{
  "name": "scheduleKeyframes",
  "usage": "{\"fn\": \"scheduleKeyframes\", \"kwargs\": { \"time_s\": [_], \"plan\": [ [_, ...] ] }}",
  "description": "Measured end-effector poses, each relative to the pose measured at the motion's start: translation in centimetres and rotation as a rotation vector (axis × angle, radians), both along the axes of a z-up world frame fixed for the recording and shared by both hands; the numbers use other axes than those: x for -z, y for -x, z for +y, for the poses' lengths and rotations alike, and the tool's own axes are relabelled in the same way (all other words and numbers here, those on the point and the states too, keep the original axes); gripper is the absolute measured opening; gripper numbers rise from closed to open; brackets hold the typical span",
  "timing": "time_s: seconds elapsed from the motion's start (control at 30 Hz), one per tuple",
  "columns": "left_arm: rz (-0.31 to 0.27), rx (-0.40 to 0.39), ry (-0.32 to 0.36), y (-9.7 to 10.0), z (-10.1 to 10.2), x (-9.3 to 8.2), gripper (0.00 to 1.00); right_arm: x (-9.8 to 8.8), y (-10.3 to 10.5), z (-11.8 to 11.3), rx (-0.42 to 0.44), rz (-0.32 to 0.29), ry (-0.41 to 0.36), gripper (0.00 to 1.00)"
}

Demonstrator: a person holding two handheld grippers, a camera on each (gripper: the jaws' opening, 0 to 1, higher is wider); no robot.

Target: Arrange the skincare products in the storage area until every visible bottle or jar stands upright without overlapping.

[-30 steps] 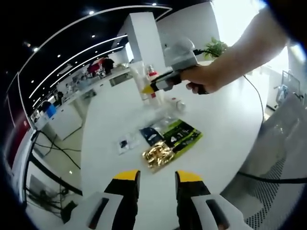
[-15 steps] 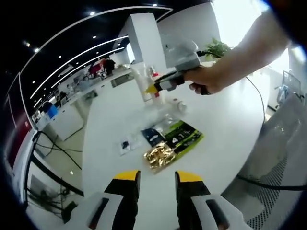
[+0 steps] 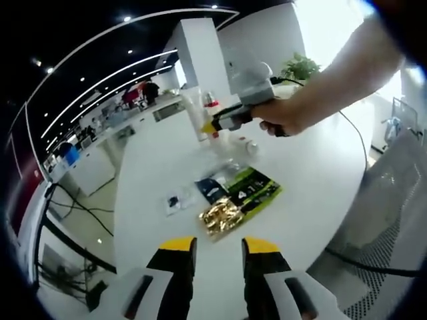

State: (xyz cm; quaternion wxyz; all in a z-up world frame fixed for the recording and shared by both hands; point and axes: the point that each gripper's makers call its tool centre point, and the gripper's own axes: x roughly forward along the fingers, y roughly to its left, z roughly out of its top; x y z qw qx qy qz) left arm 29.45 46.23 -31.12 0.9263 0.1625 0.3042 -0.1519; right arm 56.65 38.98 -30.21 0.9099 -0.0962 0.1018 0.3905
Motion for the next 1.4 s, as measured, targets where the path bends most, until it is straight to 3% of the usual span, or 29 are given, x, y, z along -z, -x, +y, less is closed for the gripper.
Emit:
{"fn": "scheduleKeyframes", "kwargs": {
  "time_s": [0.23, 0.47, 0.77, 0.87, 1.07, 1.1, 1.13, 1.23, 1.4],
  "plan": [
    [-0.034, 0.006, 0.026, -0.2, -0.3, -0.5, 0.27, 0.6, -1.0, 0.3, 0.038, -0.017, -0.030, 0.25],
    [-0.022, 0.011, 0.016, -0.1, -0.2, -0.2, 0.27, 0.8, -1.0, 0.3, 0.038, -0.043, -0.014, 0.25],
    [-0.022, 0.004, 0.010, -0.2, 0.0, -0.1, 0.27, 1.7, -0.3, 0.4, -0.006, -0.066, 0.090, 0.26],
    [-0.022, 0.007, 0.002, -0.2, 0.1, -0.1, 0.27, 2.9, -0.2, 0.3, -0.018, -0.031, 0.145, 0.27],
    [-0.021, 0.006, -0.005, -0.2, 0.1, -0.1, 0.27, 3.4, 0.1, 0.0, -0.014, -0.002, 0.147, 0.33],
    [-0.021, 0.006, -0.005, -0.2, 0.1, 0.0, 0.27, 3.5, 0.1, -0.1, -0.013, 0.002, 0.150, 0.33],
    [-0.020, 0.008, -0.006, -0.2, 0.1, 0.0, 0.27, 3.8, 0.0, -0.1, -0.006, 0.052, 0.133, 0.32],
    [-0.016, 0.010, -0.009, -0.1, 0.1, 0.0, 0.27, 4.1, -0.3, -0.1, 0.001, 0.079, 0.136, 0.27],
    [-0.014, 0.010, -0.014, -0.1, 0.1, 0.0, 0.26, 4.2, -0.4, 0.0, 0.011, 0.077, 0.143, 0.25]
  ]
}}
